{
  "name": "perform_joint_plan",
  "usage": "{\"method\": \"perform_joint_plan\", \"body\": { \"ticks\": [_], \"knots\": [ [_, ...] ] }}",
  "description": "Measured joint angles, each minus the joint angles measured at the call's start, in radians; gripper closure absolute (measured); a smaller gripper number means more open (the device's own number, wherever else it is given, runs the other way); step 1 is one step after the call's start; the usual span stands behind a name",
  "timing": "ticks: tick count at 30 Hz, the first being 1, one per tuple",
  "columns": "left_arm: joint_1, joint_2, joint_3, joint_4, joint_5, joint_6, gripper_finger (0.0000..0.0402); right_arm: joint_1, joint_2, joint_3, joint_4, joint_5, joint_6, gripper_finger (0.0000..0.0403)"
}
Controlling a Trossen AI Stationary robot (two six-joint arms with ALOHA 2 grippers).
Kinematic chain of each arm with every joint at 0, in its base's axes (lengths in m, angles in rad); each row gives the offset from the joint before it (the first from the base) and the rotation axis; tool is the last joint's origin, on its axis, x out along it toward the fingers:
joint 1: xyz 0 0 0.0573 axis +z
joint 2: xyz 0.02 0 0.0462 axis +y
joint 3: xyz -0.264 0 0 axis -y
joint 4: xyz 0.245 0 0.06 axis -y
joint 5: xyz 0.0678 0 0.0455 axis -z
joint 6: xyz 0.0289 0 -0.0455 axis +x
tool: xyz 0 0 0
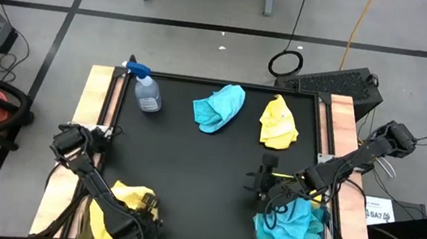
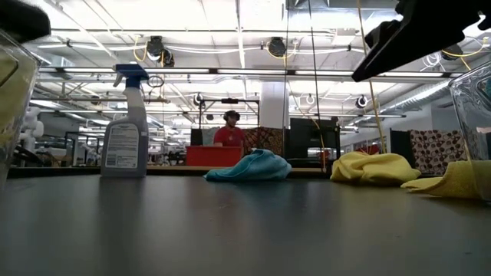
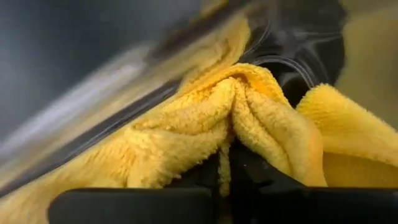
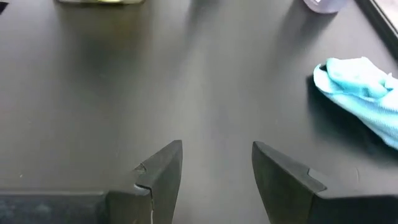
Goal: Sort microfiber towel by color & place in baskets
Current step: Put the yellow towel into the left transparent bin
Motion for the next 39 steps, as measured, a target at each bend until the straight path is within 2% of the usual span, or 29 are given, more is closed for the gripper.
{"method": "perform_joint_plan", "body": {
  "ticks": [9, 15, 18, 23, 27, 36, 39],
  "knots": [
    [-0.003, -0.147, 0.001, -0.047, -0.041, -0.114, 0.0279, 0.000, 0.000, 0.000, 0.045, -0.001, -0.046, 0.0216],
    [-0.003, -0.233, 0.001, -0.078, -0.027, -0.193, 0.0217, 0.000, 0.000, 0.000, 0.040, -0.003, -0.055, 0.0216],
    [-0.003, -0.283, 0.002, -0.076, -0.013, -0.230, 0.0199, 0.000, -0.007, 0.000, 0.039, -0.003, -0.072, 0.0216],
    [-0.003, -0.366, 0.002, -0.067, -0.021, -0.273, 0.0194, -0.009, -0.034, 0.000, 0.040, 0.008, -0.118, 0.0216],
    [-0.003, -0.409, 0.002, -0.023, -0.119, -0.240, 0.0194, -0.028, -0.062, 0.000, 0.039, 0.011, -0.149, 0.0216],
    [0.003, -0.432, 0.003, 0.108, -0.440, 0.076, 0.0194, -0.116, -0.142, 0.000, 0.030, 0.010, -0.252, 0.0216],
    [0.024, -0.432, 0.003, 0.126, -0.509, 0.140, 0.0194, -0.166, -0.169, 0.000, 0.018, 0.006, -0.284, 0.0216]
  ]
}}
